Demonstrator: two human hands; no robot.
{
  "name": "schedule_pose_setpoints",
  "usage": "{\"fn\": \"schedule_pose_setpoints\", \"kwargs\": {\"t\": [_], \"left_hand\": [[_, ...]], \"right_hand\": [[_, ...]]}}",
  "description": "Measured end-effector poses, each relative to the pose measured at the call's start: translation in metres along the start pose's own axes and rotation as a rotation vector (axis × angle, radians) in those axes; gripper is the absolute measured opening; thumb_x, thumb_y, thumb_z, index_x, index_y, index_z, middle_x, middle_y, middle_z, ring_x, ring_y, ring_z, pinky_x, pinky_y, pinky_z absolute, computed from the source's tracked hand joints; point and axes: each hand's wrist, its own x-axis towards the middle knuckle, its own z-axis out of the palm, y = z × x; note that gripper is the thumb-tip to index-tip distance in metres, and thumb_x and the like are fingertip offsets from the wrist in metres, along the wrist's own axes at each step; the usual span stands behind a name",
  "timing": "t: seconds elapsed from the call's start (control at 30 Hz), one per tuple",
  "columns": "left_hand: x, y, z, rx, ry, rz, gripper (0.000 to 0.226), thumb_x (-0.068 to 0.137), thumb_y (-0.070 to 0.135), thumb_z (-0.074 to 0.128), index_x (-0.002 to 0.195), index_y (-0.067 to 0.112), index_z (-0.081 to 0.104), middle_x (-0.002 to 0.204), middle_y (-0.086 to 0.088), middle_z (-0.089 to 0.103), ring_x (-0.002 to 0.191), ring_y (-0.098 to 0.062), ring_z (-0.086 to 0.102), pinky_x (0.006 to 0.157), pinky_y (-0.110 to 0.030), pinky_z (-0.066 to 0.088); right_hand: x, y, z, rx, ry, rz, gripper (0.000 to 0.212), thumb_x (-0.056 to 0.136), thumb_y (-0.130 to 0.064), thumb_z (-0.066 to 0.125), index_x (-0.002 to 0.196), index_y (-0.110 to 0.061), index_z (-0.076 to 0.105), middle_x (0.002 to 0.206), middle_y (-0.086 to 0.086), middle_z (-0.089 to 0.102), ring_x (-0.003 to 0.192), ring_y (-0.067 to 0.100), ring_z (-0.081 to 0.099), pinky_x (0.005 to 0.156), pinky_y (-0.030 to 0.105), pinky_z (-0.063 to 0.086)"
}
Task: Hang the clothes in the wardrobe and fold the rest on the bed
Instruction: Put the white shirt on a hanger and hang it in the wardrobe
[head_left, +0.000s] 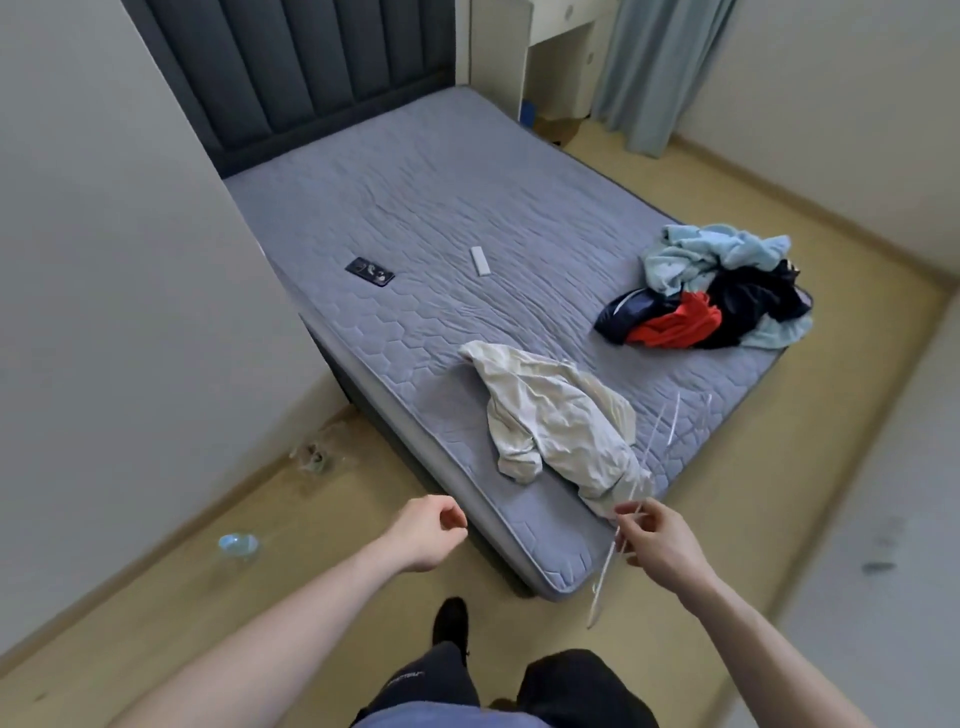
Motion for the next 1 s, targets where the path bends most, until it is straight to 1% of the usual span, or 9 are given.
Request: {"fn": "schedule_pose_setpoints", "kwargs": {"t": [0.1, 0.27, 0.4, 0.5, 0.67, 0.77, 0.8, 0.9, 1.0], "left_hand": [[0.041, 0.021, -0.003, 0.039, -0.049, -0.008, 0.014, 0.090, 0.037, 0.067, 0.100, 0.029, 0.073, 0.102, 0.012, 0.074, 0.096, -0.010, 0.067, 0.088, -0.025, 0.053], [0.112, 0.065, 0.002, 0.054, -0.103, -0.057, 0.012, 0.091, 0.033, 0.065, 0.100, 0.030, 0.072, 0.105, 0.009, 0.074, 0.100, -0.012, 0.068, 0.090, -0.026, 0.054], [0.166, 0.098, 0.021, 0.044, -0.115, -0.152, 0.014, 0.090, 0.030, 0.062, 0.099, 0.031, 0.072, 0.107, 0.009, 0.074, 0.102, -0.014, 0.067, 0.089, -0.027, 0.054], [0.205, 0.119, 0.044, 0.000, -0.103, -0.267, 0.014, 0.090, 0.029, 0.060, 0.096, 0.031, 0.072, 0.107, 0.009, 0.074, 0.101, -0.015, 0.068, 0.087, -0.026, 0.055], [0.274, 0.150, 0.098, -0.035, -0.129, -0.409, 0.009, 0.087, 0.027, 0.061, 0.087, 0.031, 0.069, 0.107, 0.006, 0.074, 0.100, -0.017, 0.068, 0.081, -0.023, 0.052], [0.325, 0.170, 0.140, -0.065, -0.182, -0.442, 0.004, 0.088, 0.033, 0.064, 0.085, 0.035, 0.066, 0.112, 0.003, 0.063, 0.102, -0.021, 0.065, 0.082, -0.027, 0.052], [0.343, 0.178, 0.155, -0.080, -0.199, -0.452, 0.002, 0.087, 0.037, 0.066, 0.088, 0.036, 0.066, 0.114, 0.003, 0.057, 0.104, -0.021, 0.063, 0.081, -0.027, 0.050], [0.401, 0.198, 0.203, -0.188, -0.256, -0.446, 0.033, 0.083, 0.046, 0.072, 0.112, 0.033, 0.070, 0.130, 0.001, 0.045, 0.121, -0.022, 0.056, 0.092, -0.025, 0.045], [0.454, 0.216, 0.250, -0.391, -0.330, -0.506, 0.054, 0.080, 0.040, 0.077, 0.132, 0.029, 0.067, 0.146, -0.003, 0.043, 0.125, -0.026, 0.058, 0.099, -0.030, 0.049]], "right_hand": [[0.026, -0.005, -0.020, 0.013, 0.056, 0.004, 0.014, 0.102, -0.017, 0.058, 0.096, -0.018, 0.070, 0.072, 0.007, 0.074, 0.072, 0.029, 0.072, 0.067, 0.039, 0.057], [0.086, -0.007, -0.057, 0.099, 0.098, 0.058, 0.020, 0.104, -0.011, 0.053, 0.094, -0.011, 0.070, 0.073, 0.008, 0.070, 0.061, 0.017, 0.068, 0.056, 0.029, 0.054], [0.148, -0.002, -0.087, 0.122, 0.061, 0.069, 0.023, 0.105, -0.011, 0.051, 0.094, -0.010, 0.071, 0.076, 0.009, 0.069, 0.060, 0.018, 0.067, 0.056, 0.032, 0.052], [0.202, 0.002, -0.112, 0.101, -0.004, 0.059, 0.025, 0.105, -0.011, 0.051, 0.092, -0.014, 0.072, 0.075, 0.007, 0.070, 0.060, 0.017, 0.067, 0.058, 0.033, 0.055], [0.292, 0.015, -0.147, 0.081, -0.047, 0.045, 0.025, 0.105, -0.015, 0.054, 0.091, -0.020, 0.073, 0.073, 0.003, 0.071, 0.060, 0.016, 0.069, 0.054, 0.025, 0.055], [0.345, 0.033, -0.159, 0.064, -0.061, 0.037, 0.024, 0.105, -0.018, 0.056, 0.090, -0.025, 0.073, 0.074, 0.002, 0.072, 0.059, 0.014, 0.068, 0.053, 0.024, 0.053], [0.363, 0.041, -0.162, 0.051, -0.068, 0.033, 0.025, 0.105, -0.018, 0.056, 0.089, -0.027, 0.073, 0.075, 0.001, 0.072, 0.059, 0.014, 0.067, 0.055, 0.027, 0.054], [0.411, 0.069, -0.167, 0.013, -0.072, 0.024, 0.031, 0.104, -0.017, 0.054, 0.087, -0.034, 0.073, 0.076, -0.002, 0.071, 0.060, 0.015, 0.068, 0.058, 0.033, 0.055], [0.449, 0.099, -0.166, -0.003, -0.056, 0.035, 0.028, 0.104, -0.020, 0.055, 0.089, -0.036, 0.073, 0.079, -0.006, 0.072, 0.061, 0.014, 0.068, 0.057, 0.028, 0.054]]}}
